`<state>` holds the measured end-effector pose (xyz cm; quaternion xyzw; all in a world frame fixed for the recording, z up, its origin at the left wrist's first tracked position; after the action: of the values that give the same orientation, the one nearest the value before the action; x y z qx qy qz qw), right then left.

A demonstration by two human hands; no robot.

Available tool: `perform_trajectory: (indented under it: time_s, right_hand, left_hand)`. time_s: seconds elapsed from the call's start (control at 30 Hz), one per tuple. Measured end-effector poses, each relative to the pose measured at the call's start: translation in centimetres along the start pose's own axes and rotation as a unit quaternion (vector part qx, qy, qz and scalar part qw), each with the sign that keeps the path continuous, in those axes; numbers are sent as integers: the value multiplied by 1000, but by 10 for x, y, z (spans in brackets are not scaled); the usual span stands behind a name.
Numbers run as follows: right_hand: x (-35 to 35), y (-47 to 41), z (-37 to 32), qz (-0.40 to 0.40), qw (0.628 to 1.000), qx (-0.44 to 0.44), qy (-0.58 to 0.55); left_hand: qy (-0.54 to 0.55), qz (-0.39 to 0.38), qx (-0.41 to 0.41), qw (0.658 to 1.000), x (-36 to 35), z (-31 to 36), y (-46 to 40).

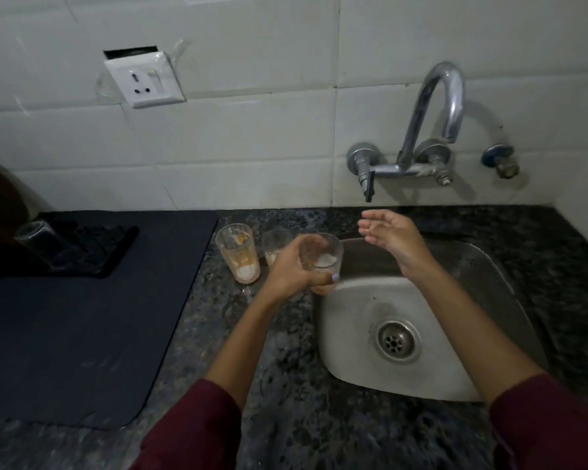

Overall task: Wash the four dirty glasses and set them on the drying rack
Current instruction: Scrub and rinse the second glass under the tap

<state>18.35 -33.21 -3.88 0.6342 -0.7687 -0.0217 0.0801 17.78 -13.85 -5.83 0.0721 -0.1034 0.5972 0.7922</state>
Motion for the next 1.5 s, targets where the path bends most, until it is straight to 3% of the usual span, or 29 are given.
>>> perform_trajectory:
  time_s: [0.07, 0.17, 0.23, 0.33, 0.47, 0.63, 0.73, 0.87, 1.03, 1.17, 1.3, 1.37, 1.43, 1.5]
  right_hand:
    - [14, -17, -5, 55, 993, 25, 105]
    - [23, -39, -25, 111, 936, 57, 330]
    - [17, -53, -34, 105, 907, 57, 405]
    - [2, -74, -44, 95, 890, 83, 438]
    - [-4, -87, -50, 136, 842, 106, 512]
    - [-9, -85, -48, 107, 837, 141, 518]
    - [-4, -66, -39, 60, 862, 120, 488]
    - [11, -12, -24, 10, 868, 185, 462]
    - [35, 30, 7, -123, 811, 143, 554]
    - [53, 29, 13, -109, 868, 100, 475]
    - [83, 20, 9, 40, 953, 67, 294]
    - [85, 19, 16, 76, 983, 18, 166]
    - [78, 19, 23, 63, 995, -5, 74]
    - [63, 25, 21, -4, 998, 33, 48]
  left_hand:
    - [7, -30, 5, 1000, -24, -3, -17]
    - [6, -63, 23, 998, -54, -10, -39]
    - [3, -72, 34, 997, -67, -14, -51]
    - [-1, -83, 41, 996, -81, -20, -63]
    - [-3, -91, 36, 995, -84, -24, -72]
    - [16, -60, 46, 997, -82, -29, -71]
    - [21, -51, 32, 998, -84, -30, -71]
    - [36, -100, 9, 994, -103, -22, -70]
    - [26, -181, 3, 983, -138, -12, -72]
    - [45, -197, 2, 979, -148, -9, -71]
    - [169, -128, 1, 977, -138, -15, -61]
    - [234, -78, 6, 969, -135, -18, -57]
    - [305, -34, 44, 951, -136, -22, -57]
    - [359, -2, 101, 928, -138, -26, -61]
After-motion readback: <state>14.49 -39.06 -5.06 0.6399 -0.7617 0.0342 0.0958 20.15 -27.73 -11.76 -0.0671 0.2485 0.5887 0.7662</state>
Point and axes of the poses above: each hand's wrist, its own y-axis away from the middle knuckle, its own x-axis out of the back of the hand, z = x × y, the point moved 8 cm from there along -y, towards the middle knuckle
